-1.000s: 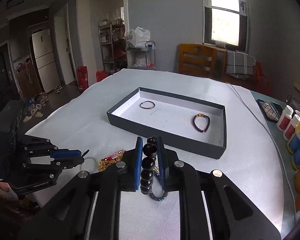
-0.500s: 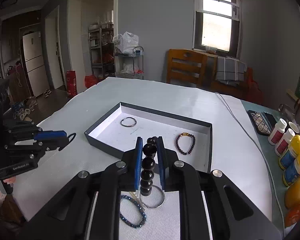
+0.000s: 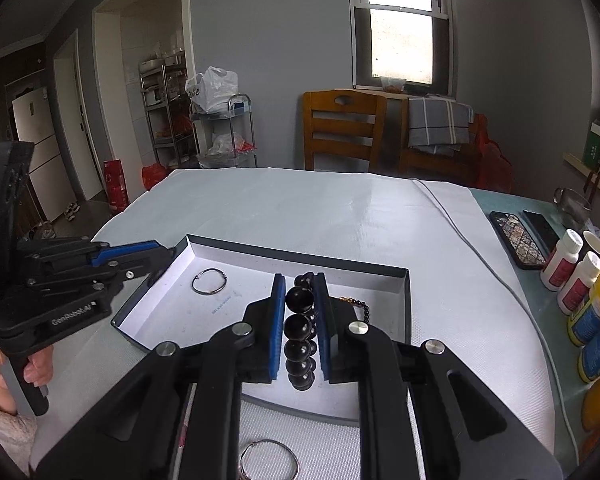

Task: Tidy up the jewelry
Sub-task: 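Lower the hair tie and black bead bracelet into the grey box and open both grippers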

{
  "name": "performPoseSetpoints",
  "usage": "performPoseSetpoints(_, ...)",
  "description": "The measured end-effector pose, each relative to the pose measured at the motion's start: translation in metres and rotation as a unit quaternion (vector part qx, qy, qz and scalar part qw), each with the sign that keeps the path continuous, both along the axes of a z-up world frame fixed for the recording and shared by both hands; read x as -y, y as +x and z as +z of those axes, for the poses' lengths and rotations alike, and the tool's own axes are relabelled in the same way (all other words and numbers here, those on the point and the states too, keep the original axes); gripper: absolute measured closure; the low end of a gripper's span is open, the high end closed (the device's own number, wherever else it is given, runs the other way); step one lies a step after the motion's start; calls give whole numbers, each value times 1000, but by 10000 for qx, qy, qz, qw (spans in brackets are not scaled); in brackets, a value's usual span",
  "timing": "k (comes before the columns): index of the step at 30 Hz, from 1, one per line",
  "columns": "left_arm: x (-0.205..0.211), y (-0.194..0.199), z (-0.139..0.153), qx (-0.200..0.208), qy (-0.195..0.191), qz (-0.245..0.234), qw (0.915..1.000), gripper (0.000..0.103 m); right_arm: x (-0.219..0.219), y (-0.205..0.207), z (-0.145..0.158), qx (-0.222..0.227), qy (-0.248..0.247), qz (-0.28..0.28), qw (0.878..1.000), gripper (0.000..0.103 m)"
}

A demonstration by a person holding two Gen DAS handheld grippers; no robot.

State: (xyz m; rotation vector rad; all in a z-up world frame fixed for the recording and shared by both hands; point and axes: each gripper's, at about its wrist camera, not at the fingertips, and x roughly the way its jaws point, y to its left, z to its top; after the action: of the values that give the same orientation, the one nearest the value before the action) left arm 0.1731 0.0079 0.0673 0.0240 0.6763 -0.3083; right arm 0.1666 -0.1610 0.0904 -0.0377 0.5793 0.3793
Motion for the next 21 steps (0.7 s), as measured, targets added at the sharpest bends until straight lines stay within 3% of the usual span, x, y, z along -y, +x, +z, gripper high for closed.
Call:
performPoseSetpoints(8,-9,22,-43,-446,251,182,9985,90,-9,16,-33,-390,-18,269,9989,89)
performPoseSetpoints(21,-14,26,-63,-787,502,159,9955,90,16,42,-61,-893,-275,-210,9954,89)
